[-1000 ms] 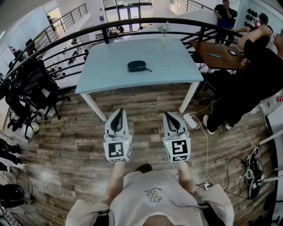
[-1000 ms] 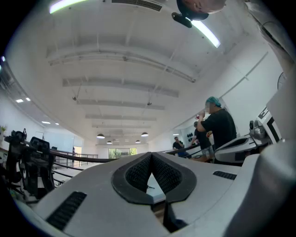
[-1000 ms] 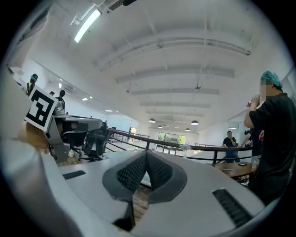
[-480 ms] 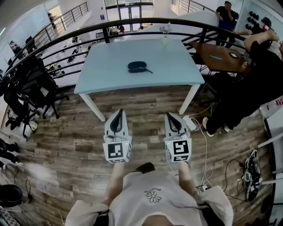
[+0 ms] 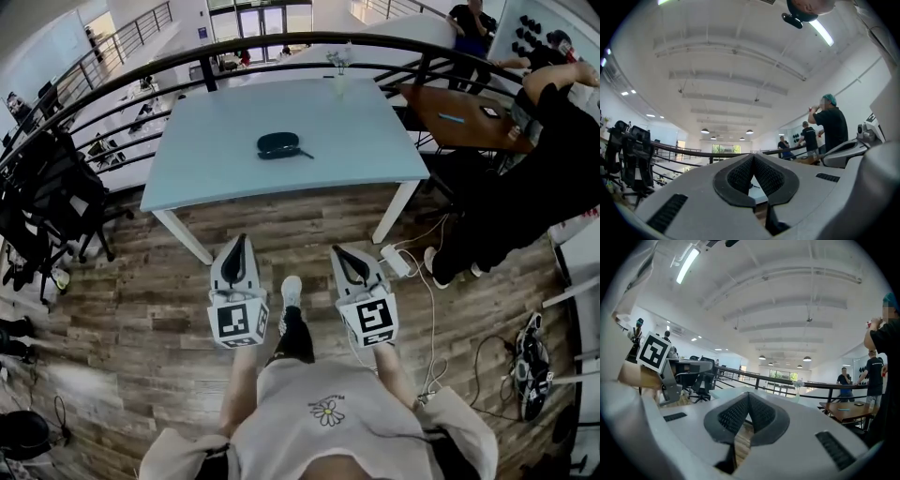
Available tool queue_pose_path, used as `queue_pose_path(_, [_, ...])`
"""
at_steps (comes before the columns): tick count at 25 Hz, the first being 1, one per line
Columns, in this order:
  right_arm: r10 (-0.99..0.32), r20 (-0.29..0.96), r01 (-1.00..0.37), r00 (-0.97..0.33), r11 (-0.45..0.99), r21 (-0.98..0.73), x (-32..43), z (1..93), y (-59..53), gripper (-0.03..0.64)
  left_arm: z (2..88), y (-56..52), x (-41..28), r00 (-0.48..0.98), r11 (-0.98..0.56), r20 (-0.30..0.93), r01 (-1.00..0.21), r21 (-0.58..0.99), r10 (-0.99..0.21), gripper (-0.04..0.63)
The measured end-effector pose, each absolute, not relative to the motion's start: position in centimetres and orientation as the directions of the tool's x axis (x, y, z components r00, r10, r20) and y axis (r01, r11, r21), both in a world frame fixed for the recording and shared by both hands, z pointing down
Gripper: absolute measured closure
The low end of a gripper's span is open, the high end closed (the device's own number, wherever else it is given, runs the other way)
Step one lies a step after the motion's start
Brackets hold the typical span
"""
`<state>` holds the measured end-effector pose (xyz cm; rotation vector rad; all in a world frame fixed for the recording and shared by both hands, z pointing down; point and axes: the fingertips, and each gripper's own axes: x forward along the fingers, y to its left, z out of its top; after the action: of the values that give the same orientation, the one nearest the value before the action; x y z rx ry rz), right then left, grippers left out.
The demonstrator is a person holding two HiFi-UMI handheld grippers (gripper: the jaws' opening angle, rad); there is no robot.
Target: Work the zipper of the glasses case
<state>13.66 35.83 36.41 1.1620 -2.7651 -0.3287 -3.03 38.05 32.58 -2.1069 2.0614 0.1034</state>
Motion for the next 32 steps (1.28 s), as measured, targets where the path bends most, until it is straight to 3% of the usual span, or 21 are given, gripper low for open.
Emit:
queue_pose_path(6, [-0.702, 0.046, -0.651, -0.71, 0.681, 0.334, 11.7, 37.0, 28.1, 0.609, 32.7, 28.5, -5.1, 0.048, -0.033, -0.202, -0.997, -0.076, -0.978, 0.581])
queue_pose_path(13, [-0.717, 0.057, -0.687, -0.695, 0.685, 0.241, 7.4, 37.0, 12.3, 0.609, 31.6, 12.7, -8.4, 0.089, -0.07, -0.208, -0.993, -0.1, -0.974, 0.581])
queue_pose_path(21, [-0.747, 0.019, -0.706, -0.665, 0.636, 0.312, 0.8, 33.5, -5.6, 0.609, 29.3, -4.1, -14.0, 0.135, -0.106, -0.243, -0.986, -0.128, -0.961, 0.581])
queue_pose_path(32, [-0.72, 0.07, -0.678, -0.691, 0.679, 0.281, -3.4, 33.4, -13.6, 0.609, 31.0, -10.1, -18.1, 0.042, -0.034, -0.168, -0.998, -0.053, -0.985, 0.581])
